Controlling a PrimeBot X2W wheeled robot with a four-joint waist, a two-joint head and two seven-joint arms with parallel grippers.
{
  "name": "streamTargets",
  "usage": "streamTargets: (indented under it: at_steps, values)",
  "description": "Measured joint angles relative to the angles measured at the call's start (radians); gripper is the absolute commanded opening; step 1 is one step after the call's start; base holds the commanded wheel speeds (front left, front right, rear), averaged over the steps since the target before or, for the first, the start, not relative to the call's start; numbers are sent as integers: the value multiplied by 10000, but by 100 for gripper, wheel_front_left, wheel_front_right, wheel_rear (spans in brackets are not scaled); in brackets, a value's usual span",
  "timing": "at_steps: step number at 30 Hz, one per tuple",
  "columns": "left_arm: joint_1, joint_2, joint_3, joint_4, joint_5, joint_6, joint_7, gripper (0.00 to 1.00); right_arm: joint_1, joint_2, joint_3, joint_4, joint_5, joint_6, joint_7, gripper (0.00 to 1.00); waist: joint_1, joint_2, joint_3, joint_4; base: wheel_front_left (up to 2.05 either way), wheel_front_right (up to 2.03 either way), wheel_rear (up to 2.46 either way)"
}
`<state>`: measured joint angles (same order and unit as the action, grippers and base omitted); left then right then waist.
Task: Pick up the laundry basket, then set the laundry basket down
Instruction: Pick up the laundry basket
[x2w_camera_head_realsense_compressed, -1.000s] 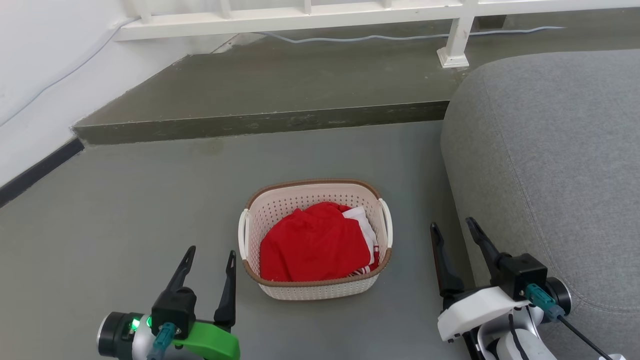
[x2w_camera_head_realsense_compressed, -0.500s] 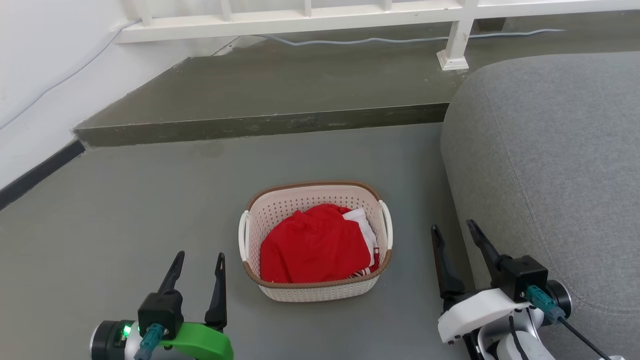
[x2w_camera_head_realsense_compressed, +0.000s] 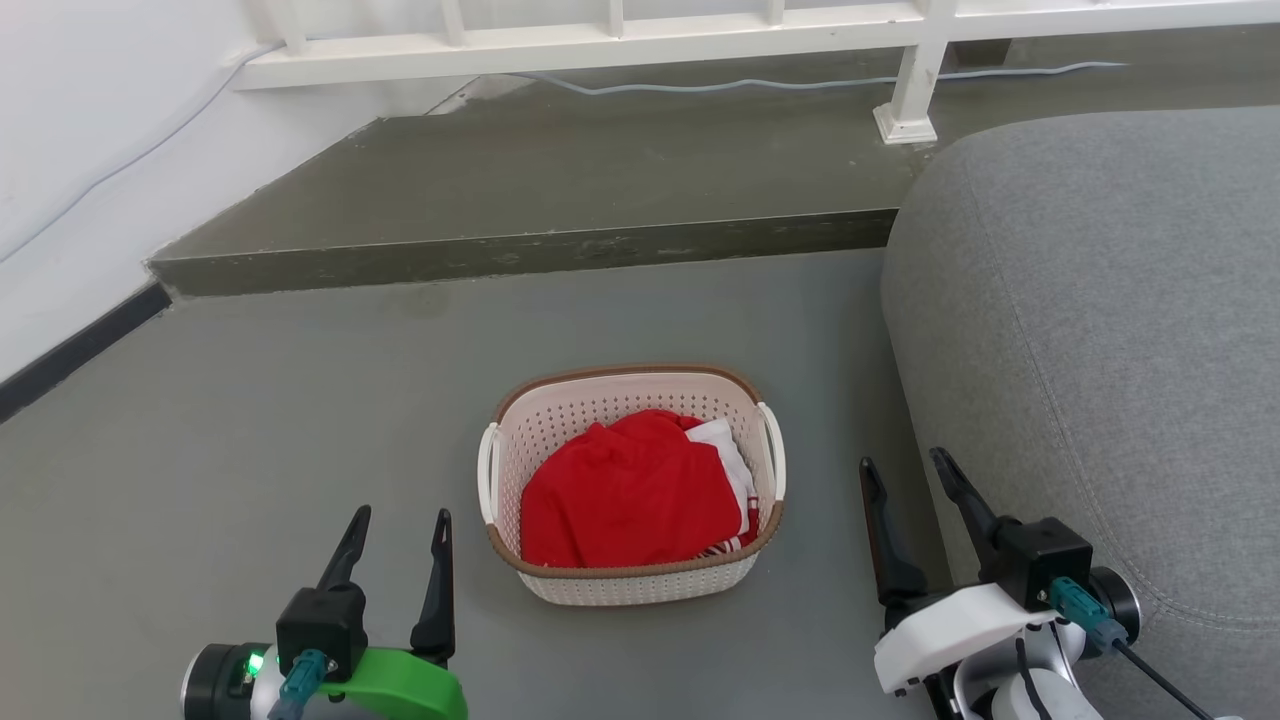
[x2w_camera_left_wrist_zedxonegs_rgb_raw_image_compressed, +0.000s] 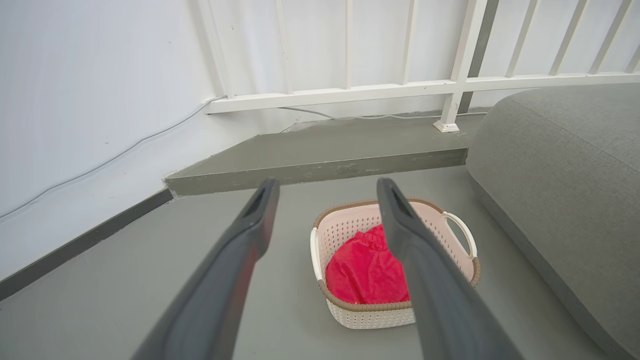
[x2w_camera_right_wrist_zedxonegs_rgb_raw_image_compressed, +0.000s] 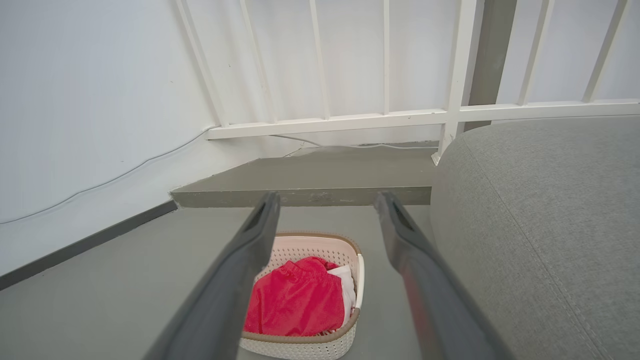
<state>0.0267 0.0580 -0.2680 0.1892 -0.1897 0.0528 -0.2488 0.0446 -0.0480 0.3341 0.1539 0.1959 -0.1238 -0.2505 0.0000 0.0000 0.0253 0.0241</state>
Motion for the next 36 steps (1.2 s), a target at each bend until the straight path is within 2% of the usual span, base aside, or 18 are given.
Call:
streamTargets:
  at_steps: [19, 36]
  values:
    - [-7, -38, 121, -180, 42, -12, 0, 100, -12, 0, 0, -171, 79, 0, -2, 100, 0, 0, 501, 25, 0, 0, 0]
    - [-888, -73, 138, -274, 111, -123, 0, 100, -1299, -8, -230, -351, 46, -2, -13, 100, 0, 0, 2180, -62, 0, 0, 0]
